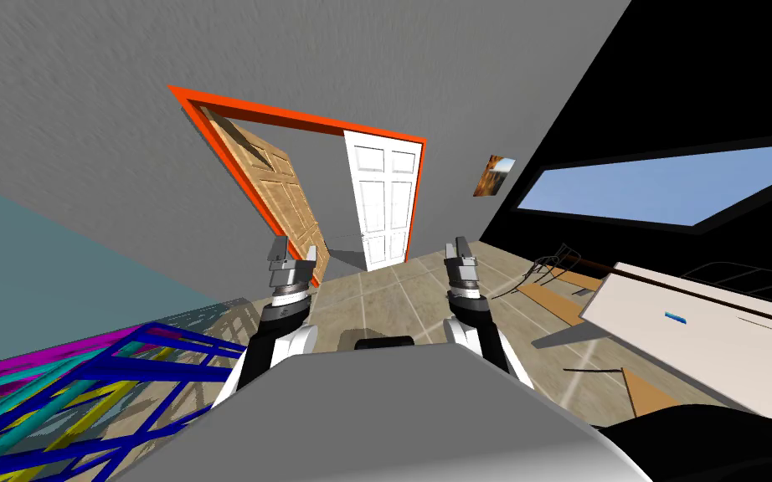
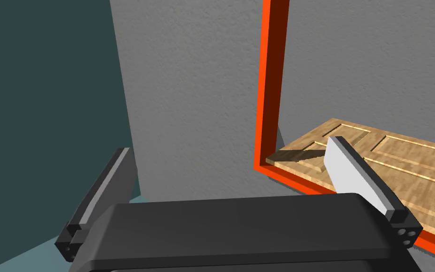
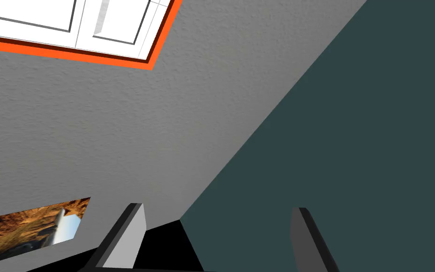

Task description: Push the door open

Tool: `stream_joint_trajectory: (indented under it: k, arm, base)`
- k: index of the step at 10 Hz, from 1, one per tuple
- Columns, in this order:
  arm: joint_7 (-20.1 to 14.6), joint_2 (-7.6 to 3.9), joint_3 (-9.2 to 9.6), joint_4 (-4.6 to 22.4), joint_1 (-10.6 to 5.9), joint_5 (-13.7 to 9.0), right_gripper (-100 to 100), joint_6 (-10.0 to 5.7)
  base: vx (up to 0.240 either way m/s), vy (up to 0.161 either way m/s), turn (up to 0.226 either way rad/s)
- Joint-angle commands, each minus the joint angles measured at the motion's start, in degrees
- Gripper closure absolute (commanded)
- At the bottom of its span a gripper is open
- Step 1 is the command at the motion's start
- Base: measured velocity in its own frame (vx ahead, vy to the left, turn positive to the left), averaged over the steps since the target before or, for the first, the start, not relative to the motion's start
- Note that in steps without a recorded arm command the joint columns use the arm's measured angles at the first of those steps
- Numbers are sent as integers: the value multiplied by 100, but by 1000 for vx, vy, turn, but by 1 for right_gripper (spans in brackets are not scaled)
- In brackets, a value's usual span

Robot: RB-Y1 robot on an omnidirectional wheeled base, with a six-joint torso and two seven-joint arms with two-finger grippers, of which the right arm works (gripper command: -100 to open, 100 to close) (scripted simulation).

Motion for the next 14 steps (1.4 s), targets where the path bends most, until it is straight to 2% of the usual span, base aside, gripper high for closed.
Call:
stream_joint_trajectory:
  k: [1, 6, 12, 14]
  arm:
    - [-28, -44, 69, 165, -60, -4, -100, -30]
    - [-109, -144, 265, 633, -229, -16, -100, -114]
    - [-260, -286, 633, 1512, -546, -37, -100, -271]
    - [-297, -313, 724, 1728, -625, -42, -100, -310]
  base:
    - [120, 16, -62]
    - [166, 48, -47]
    - [150, 62, -66]
    - [130, 75, -58]
